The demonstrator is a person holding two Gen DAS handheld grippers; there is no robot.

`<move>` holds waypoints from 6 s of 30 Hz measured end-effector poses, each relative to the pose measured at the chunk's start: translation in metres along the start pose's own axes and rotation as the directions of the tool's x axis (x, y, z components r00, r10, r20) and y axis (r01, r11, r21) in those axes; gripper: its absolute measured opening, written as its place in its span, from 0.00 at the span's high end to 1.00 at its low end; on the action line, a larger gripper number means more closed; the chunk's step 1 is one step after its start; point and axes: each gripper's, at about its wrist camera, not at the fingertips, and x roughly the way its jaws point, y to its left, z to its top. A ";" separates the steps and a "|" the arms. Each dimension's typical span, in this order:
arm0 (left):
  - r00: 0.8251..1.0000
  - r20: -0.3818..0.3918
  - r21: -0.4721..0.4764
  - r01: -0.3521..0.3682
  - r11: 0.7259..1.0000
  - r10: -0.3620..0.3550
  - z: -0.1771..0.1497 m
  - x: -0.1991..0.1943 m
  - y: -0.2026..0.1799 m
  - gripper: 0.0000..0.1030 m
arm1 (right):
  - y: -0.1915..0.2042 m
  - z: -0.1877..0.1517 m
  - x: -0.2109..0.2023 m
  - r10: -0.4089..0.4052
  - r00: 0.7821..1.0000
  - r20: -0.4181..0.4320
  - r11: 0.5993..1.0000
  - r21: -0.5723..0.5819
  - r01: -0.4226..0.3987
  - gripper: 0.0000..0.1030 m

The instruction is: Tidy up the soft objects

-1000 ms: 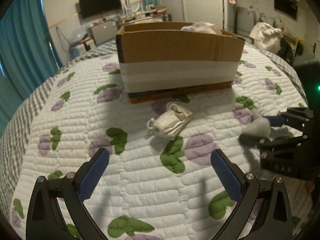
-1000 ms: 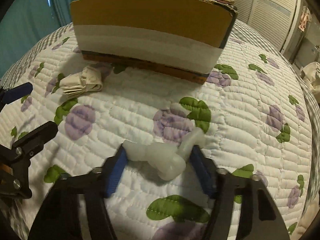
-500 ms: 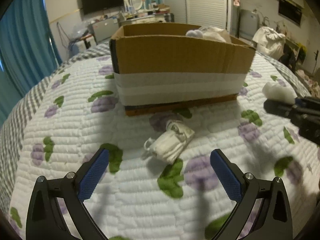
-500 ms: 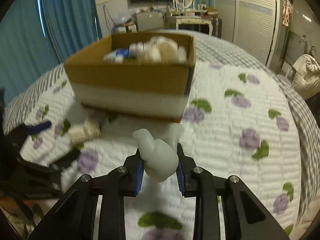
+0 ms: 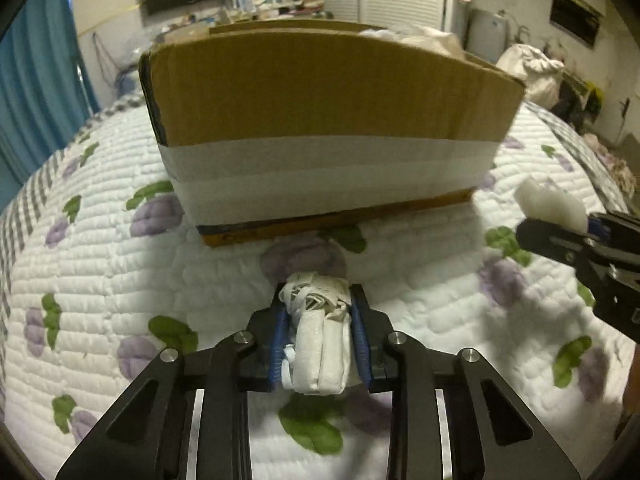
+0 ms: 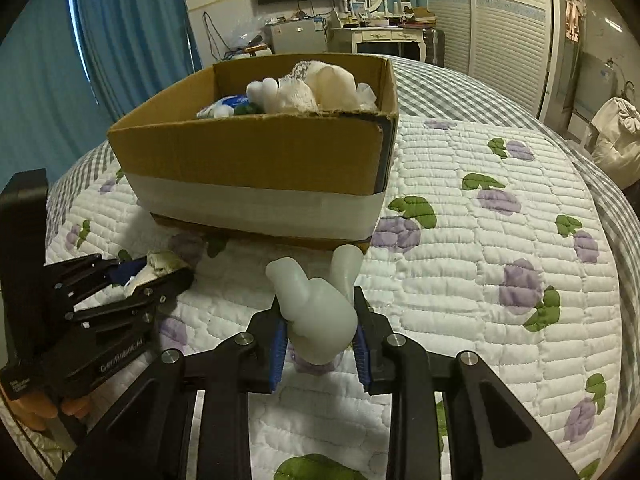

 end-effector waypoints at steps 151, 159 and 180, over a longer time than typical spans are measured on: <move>0.847 0.465 -0.167 -0.202 0.965 0.258 0.015 -0.203 -0.012 0.02 | 0.000 0.011 -0.167 -0.020 0.874 0.486 1.000 0.007 0.019 0.00; 0.847 0.463 -0.173 -0.203 0.964 0.261 0.014 -0.203 -0.012 0.02 | 0.001 0.010 -0.167 -0.021 0.874 0.485 1.000 0.008 0.019 0.00; 0.850 0.456 -0.173 -0.205 0.963 0.263 0.011 -0.202 -0.012 0.02 | 0.004 0.009 -0.165 -0.012 0.879 0.476 1.000 0.002 0.012 0.00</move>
